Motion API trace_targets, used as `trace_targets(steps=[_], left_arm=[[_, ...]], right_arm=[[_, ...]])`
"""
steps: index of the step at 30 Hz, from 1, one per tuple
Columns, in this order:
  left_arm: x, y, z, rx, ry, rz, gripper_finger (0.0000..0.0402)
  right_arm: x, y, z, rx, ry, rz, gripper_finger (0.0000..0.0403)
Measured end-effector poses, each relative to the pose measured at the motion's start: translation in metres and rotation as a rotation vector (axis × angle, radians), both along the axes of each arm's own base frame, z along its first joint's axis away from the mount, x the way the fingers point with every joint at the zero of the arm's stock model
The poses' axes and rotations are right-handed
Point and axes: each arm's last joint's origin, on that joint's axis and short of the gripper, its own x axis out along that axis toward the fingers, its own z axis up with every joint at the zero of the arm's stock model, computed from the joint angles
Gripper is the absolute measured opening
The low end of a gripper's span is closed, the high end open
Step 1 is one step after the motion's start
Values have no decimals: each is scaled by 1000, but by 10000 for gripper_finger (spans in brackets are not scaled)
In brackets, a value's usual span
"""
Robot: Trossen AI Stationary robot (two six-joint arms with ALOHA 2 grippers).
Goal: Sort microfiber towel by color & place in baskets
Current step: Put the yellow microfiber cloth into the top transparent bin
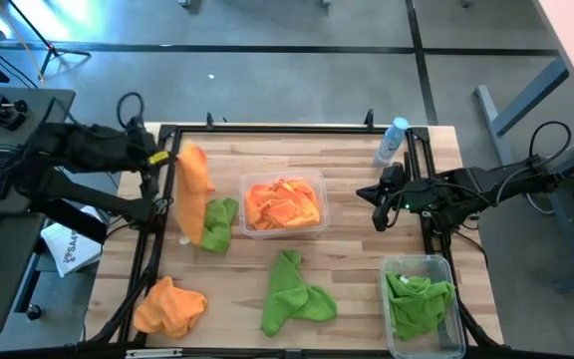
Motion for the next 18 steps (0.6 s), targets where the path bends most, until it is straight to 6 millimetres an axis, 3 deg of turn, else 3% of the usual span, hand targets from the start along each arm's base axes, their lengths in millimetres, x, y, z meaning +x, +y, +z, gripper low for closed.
trace_targets(steps=[9,18], left_arm=[[4,0,34,93,-261,-44,0],[14,-1,63,72,-586,-34,0]], right_arm=[[0,0,0,15,-5,-9,0],[0,0,0,16,-8,-21,0]])
